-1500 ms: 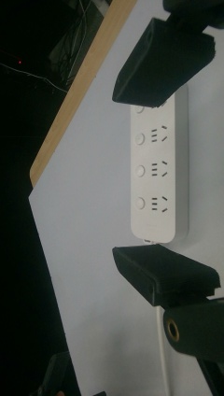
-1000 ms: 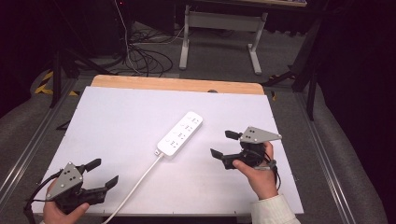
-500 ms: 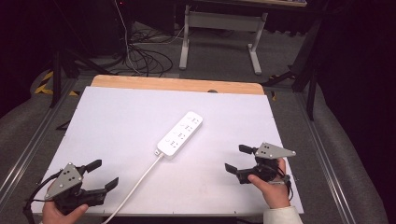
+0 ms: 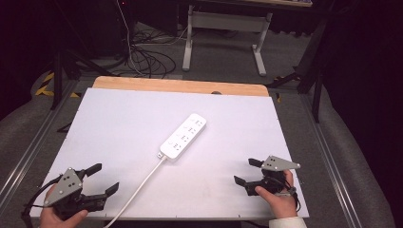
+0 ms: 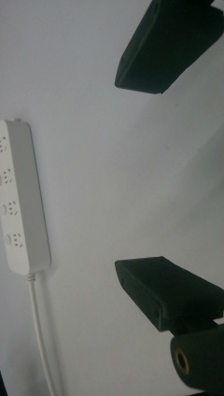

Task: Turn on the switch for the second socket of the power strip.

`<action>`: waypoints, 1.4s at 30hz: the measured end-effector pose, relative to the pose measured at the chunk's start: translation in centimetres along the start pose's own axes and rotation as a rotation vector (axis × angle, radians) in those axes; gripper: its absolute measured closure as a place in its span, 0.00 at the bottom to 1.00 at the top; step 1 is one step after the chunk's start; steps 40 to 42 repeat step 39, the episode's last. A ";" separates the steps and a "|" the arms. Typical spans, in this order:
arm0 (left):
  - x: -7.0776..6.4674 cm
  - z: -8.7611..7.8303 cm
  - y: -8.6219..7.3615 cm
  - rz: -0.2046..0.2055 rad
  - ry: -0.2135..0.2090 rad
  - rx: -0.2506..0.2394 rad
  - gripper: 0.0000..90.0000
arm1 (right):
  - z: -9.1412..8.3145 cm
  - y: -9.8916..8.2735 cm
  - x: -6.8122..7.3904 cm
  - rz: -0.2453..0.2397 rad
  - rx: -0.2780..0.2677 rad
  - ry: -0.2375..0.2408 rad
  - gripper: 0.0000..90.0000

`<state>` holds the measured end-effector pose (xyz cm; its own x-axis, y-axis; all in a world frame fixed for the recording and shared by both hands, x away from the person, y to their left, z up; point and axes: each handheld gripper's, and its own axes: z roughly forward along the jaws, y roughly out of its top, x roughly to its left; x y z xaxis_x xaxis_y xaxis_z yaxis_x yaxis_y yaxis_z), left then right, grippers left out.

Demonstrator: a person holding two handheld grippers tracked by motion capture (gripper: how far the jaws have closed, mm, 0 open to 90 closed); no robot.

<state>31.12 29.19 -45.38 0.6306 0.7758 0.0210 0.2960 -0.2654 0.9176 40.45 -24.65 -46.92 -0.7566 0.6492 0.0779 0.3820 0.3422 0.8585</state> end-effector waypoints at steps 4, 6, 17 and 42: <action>0.1 -0.1 -0.1 0.009 0.007 0.004 0.20 | 0.1 -0.9 0.0 0.010 0.018 -0.014 0.13; 0.1 -0.1 -0.2 0.004 0.009 0.003 0.20 | 0.2 -1.5 0.1 0.016 0.032 -0.017 0.13; 0.3 0.2 -0.5 -0.012 0.023 0.006 0.20 | 0.3 -1.9 0.5 0.010 0.016 -0.052 0.15; 0.4 0.5 -0.7 0.010 0.039 0.035 0.20 | -0.2 -1.7 0.6 -0.018 -0.023 -0.122 0.17</action>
